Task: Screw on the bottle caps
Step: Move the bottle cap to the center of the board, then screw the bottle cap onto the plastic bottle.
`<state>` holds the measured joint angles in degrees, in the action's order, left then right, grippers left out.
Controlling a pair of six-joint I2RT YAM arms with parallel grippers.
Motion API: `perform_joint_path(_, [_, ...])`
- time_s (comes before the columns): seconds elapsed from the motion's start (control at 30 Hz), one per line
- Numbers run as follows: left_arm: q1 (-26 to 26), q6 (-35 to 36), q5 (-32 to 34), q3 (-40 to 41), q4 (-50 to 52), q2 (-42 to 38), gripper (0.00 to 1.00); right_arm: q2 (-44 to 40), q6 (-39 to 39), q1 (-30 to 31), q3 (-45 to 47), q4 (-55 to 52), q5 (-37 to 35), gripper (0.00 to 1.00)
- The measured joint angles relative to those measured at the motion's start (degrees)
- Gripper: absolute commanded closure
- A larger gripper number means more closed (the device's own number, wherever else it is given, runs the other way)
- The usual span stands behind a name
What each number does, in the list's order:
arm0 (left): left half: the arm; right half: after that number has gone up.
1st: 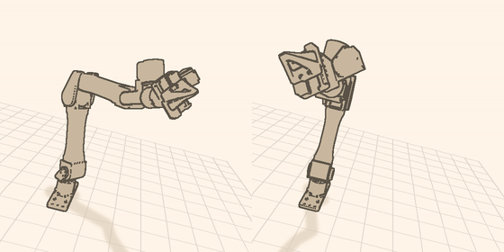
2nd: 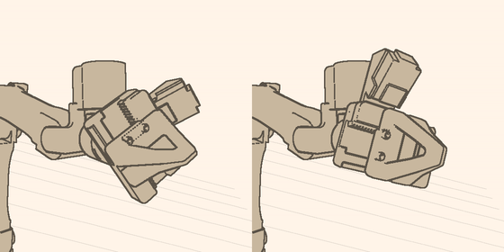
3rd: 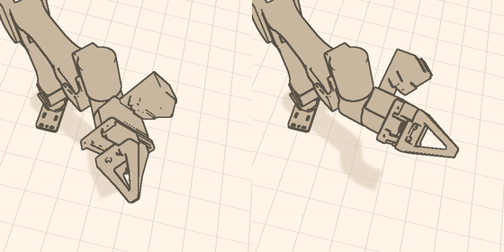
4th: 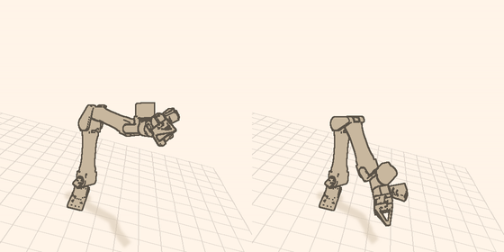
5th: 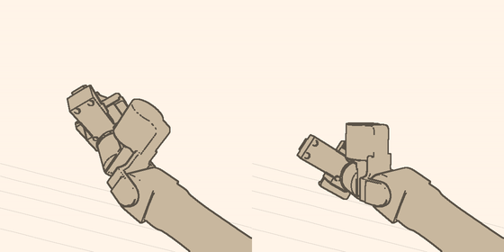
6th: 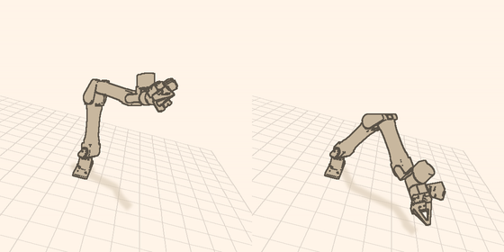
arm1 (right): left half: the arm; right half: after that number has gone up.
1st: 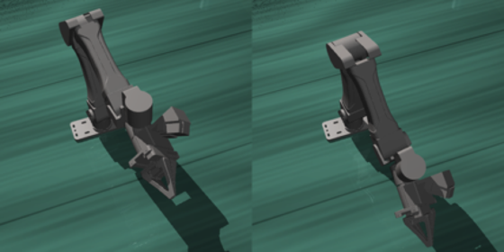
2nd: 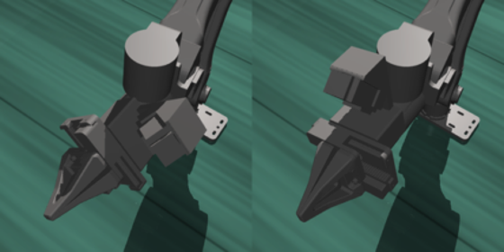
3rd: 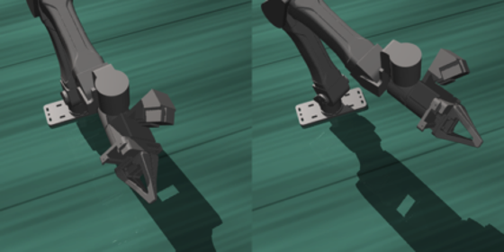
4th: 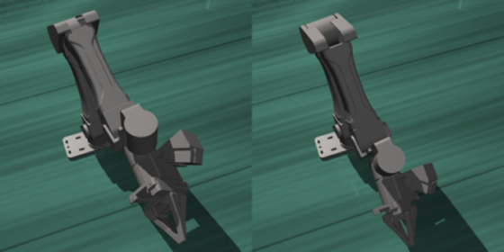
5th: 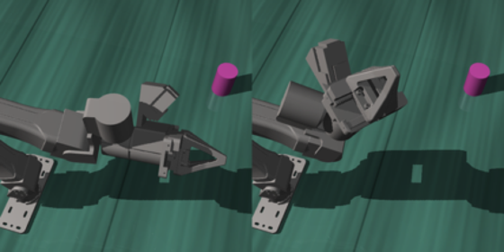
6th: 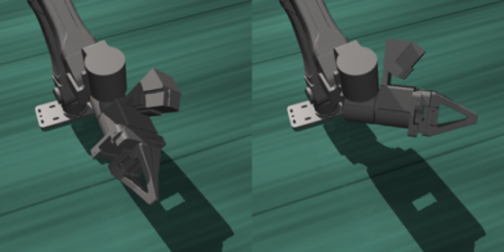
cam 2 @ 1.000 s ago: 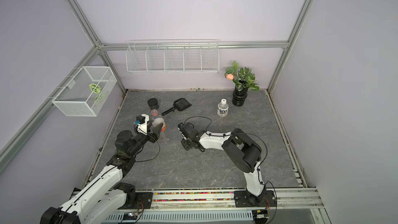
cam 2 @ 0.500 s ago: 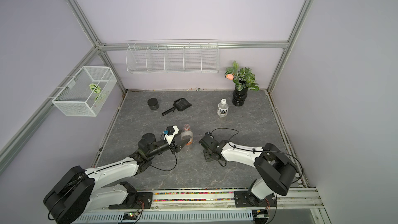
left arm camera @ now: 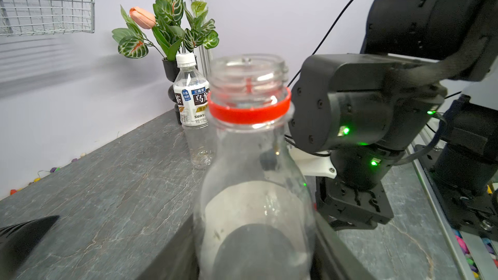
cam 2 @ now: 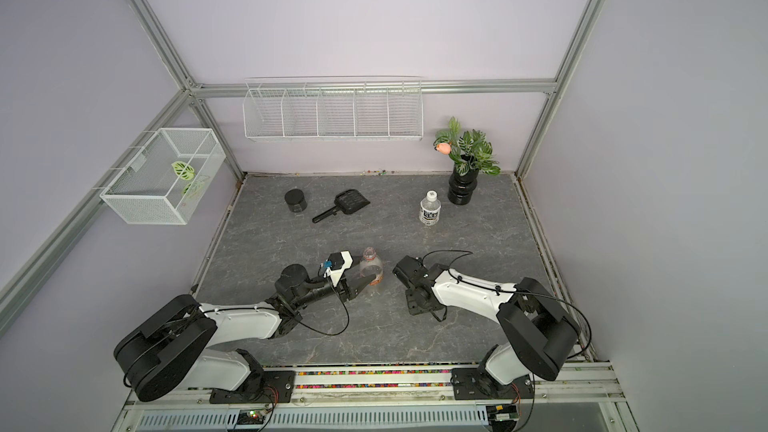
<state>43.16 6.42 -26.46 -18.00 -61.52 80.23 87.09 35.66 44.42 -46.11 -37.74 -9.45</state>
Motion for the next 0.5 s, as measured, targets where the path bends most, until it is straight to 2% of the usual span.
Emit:
perform_joint_path(0.3, [0.26,0.37,0.02,0.0,-0.59,1.09,0.39,3.91,-3.17,-4.39,-10.29,-9.62,5.51,0.52])
perform_joint_path(0.5, [0.37,0.39,0.02,-0.11,-0.44,1.16,0.39,8.94,-3.58,-7.08,-13.73,-12.66,8.24,0.53])
